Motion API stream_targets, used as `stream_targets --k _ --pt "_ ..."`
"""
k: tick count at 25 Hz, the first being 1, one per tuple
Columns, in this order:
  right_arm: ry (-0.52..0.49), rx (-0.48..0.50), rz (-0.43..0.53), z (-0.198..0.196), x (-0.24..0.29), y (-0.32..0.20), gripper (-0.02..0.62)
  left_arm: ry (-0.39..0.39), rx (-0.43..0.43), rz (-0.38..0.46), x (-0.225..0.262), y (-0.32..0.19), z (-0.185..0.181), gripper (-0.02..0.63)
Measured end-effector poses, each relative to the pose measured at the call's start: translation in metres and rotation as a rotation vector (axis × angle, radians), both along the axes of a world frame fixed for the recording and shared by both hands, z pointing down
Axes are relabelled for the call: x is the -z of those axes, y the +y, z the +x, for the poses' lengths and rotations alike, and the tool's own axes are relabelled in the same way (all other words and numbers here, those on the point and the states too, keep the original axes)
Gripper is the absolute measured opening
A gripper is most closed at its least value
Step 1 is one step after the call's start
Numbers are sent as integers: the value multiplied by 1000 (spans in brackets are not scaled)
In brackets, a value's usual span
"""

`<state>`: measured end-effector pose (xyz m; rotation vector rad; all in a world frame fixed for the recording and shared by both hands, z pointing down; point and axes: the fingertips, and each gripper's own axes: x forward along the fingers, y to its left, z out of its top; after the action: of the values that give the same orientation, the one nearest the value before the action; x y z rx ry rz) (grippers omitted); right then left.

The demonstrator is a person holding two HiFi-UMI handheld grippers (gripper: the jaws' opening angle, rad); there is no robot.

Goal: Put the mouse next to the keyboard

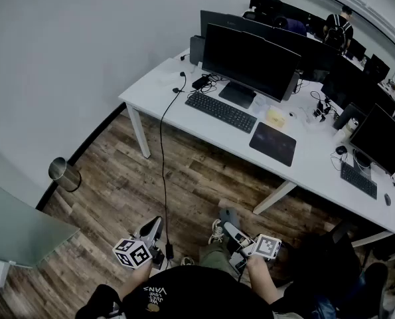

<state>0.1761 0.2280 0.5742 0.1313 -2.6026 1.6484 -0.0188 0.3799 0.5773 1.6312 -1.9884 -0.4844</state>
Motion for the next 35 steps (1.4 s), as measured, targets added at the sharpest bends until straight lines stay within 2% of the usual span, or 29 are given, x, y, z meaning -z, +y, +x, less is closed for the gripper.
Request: stream_targets --k 7,11,17,21,30,35 --pt "76 -44 -51 5 -11 1 187 3 12 8 3 4 -6 2" --pt "-23 -3 -5 -9 4 -6 187 6 12 8 0 -4 -8 2" --pt "-22 -3 -15 -17 6 -33 187 9 21 6 -1 -30 -17 2" --pt "4 -4 -25 -23 0 -66 187 7 28 6 0 -61 -25 2" --pt "-29 80 43 -64 14 -166 187 -9 73 21 12 -164 -57 2" --pt "-15 60 41 -81 10 -231 187 -11 84 26 13 -219 -72 2"
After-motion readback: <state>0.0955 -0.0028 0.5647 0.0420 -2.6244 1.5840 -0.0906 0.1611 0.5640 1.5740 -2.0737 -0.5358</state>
